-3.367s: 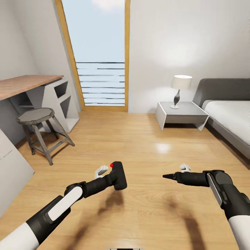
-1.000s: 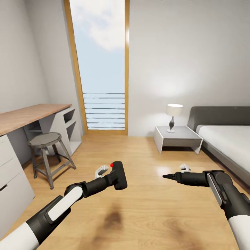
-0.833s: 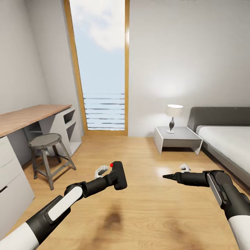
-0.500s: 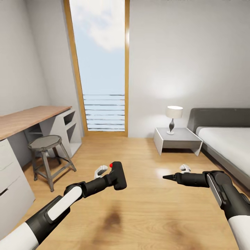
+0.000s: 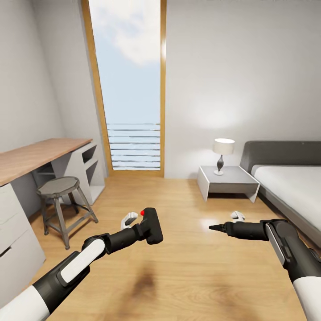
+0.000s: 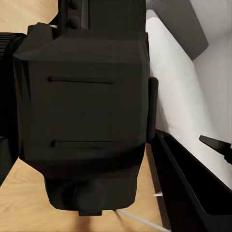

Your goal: Attach the digital camera to the camera tripod in the bedroom.

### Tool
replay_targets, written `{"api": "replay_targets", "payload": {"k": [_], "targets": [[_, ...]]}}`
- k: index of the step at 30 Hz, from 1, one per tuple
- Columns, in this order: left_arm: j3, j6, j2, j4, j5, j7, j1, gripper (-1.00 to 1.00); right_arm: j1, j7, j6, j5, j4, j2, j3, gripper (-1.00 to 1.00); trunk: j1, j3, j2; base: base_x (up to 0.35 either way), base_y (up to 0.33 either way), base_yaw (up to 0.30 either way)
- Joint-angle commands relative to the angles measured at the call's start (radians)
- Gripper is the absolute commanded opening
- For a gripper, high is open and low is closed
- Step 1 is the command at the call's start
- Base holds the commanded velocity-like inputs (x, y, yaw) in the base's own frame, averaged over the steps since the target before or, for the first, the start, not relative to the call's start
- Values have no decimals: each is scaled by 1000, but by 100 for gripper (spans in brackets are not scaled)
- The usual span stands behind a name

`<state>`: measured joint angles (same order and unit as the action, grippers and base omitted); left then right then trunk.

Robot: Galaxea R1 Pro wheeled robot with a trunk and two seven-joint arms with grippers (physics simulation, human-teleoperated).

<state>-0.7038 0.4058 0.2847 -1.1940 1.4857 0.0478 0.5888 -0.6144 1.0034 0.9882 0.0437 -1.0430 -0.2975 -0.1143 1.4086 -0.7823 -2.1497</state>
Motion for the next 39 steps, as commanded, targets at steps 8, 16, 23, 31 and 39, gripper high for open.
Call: {"api": "replay_targets", "payload": {"k": [8,16,23,31,39], "targets": [[-2,0,1,-1,8,4,1,-100,0,0,7,4,0,1,0,100,-31,24,56,0,0,0],[-2,-1,1,-1,8,4,1,-100,1,0,7,4,0,1,0,100,-62,49,112,0,0,0],[-2,-1,-1,-1,8,4,1,-100,0,0,7,4,0,1,1,100,-88,71,161,0,0,0],[-2,-1,-1,-1,8,4,1,-100,1,0,7,4,0,1,0,100,-119,96,217,0,0,0],[-2,-1,-1,-1,8,4,1,-100,0,0,7,5,0,1,-1,100,-150,121,273,0,0,0]]}}
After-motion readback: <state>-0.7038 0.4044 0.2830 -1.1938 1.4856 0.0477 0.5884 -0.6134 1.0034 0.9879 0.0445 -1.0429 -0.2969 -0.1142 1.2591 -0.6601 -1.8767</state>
